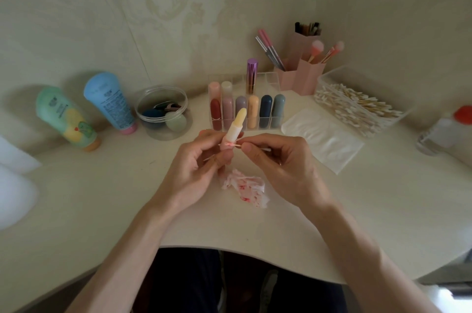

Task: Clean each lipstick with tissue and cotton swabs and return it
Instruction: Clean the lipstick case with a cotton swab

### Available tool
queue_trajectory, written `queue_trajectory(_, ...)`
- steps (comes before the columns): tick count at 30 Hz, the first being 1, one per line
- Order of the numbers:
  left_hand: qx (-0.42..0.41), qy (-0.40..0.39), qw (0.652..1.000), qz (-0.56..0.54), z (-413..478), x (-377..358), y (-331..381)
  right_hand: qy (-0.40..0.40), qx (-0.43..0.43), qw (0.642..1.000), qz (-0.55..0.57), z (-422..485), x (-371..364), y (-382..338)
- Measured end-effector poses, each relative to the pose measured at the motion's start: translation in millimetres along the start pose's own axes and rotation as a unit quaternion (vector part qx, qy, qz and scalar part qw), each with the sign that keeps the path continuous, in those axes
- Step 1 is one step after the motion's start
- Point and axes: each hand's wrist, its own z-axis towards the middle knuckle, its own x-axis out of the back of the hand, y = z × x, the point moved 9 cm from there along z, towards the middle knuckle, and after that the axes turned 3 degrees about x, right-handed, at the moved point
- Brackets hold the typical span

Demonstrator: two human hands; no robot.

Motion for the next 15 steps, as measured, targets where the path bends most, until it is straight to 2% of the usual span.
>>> queue_trajectory(7, 0.014, 0.079, 0.994, -0.069, 0, 13, 3, 0.0, 0.011, 1.0, 0.012, 2, -2, -6)
queue_trajectory(15, 0.016, 0.038, 0.997, -0.058, -2, 3, 7, 0.003, 0.012, 1.0, 0.023, 1, 0, -6)
